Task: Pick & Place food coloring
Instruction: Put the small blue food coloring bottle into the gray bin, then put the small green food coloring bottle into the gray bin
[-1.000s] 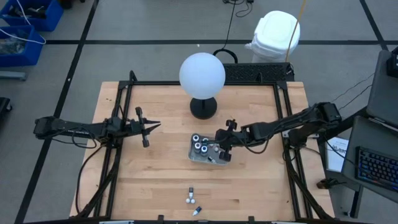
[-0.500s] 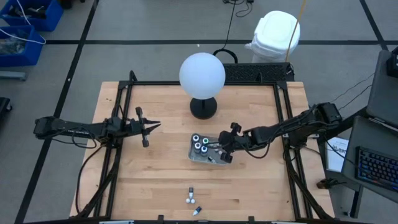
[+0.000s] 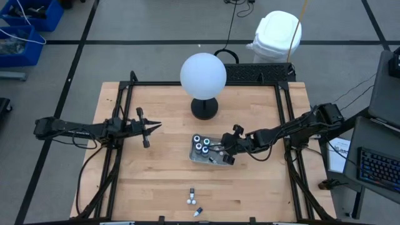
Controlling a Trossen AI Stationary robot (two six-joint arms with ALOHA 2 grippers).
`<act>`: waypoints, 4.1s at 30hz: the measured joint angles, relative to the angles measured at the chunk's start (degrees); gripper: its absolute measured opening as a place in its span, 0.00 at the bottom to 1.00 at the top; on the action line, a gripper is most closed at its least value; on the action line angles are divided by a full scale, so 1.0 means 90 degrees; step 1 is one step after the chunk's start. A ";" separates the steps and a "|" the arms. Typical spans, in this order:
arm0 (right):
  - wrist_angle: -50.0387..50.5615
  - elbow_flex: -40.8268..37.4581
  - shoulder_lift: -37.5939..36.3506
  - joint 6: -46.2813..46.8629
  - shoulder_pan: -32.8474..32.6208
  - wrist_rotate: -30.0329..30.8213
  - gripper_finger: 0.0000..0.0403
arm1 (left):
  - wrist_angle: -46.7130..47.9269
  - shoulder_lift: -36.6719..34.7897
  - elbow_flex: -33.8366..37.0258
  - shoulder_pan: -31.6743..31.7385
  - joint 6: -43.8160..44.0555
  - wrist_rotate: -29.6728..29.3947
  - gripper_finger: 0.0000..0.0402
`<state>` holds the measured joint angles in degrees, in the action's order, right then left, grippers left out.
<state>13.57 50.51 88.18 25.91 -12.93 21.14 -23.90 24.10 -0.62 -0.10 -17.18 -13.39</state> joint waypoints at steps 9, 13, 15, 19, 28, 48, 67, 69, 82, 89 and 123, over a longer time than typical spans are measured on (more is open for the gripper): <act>-0.0027 -0.0032 0.0000 0.0002 0.0007 0.0003 0.24 | 0.0001 0.0000 0.0000 0.0000 0.0099 -0.0002 0.12; -0.0022 -0.0032 0.0000 0.0000 0.0007 0.0003 0.25 | 0.0001 0.0000 0.0000 0.0000 0.0115 -0.0002 0.12; -0.0022 -0.0032 0.0000 0.0000 0.0007 0.0000 0.24 | 0.0002 0.0000 0.0000 0.0000 0.0137 -0.0002 0.12; -0.0015 -0.0032 -0.0027 -0.0149 0.0007 0.0003 0.22 | 0.0001 0.0000 0.0000 0.0000 0.0143 -0.0002 0.12; 0.0014 -0.0059 -0.1914 -0.1518 -0.0204 0.0479 0.14 | 0.0004 -0.0002 0.0000 0.0000 0.0183 -0.0004 0.12; -0.3733 -0.4363 -0.7211 -0.2996 -0.0050 -0.1357 0.00 | -0.0030 -0.0002 0.0000 0.0002 0.0453 -0.0005 0.12; -0.4661 -0.5305 -0.7628 -0.3315 0.0109 -0.1340 0.00 | -0.0007 0.0000 -0.0001 -0.0001 0.0634 0.0257 0.12; -0.4663 -0.5307 -0.7628 -0.3313 0.0109 -0.1339 0.00 | 0.0293 0.0026 -0.0151 -0.0071 0.0644 0.0332 0.11; -0.4586 -0.5321 -0.7621 -0.3435 0.0101 -0.1359 0.00 | 0.2900 0.3575 -0.3693 -0.2157 0.1167 -0.0127 0.02; -0.4617 -0.5322 -0.7618 -0.3456 0.0097 -0.1376 0.00 | 0.5170 0.6492 -0.6281 -0.3145 0.2374 -0.0536 0.01; -0.4576 -0.5329 -0.7618 -0.3628 0.0097 -0.1373 0.00 | 0.7775 1.1033 -1.0874 -0.3668 0.4932 0.1826 0.42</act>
<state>-27.62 2.55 19.62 -6.74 -12.05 8.78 46.08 123.39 -98.49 -33.11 27.21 3.05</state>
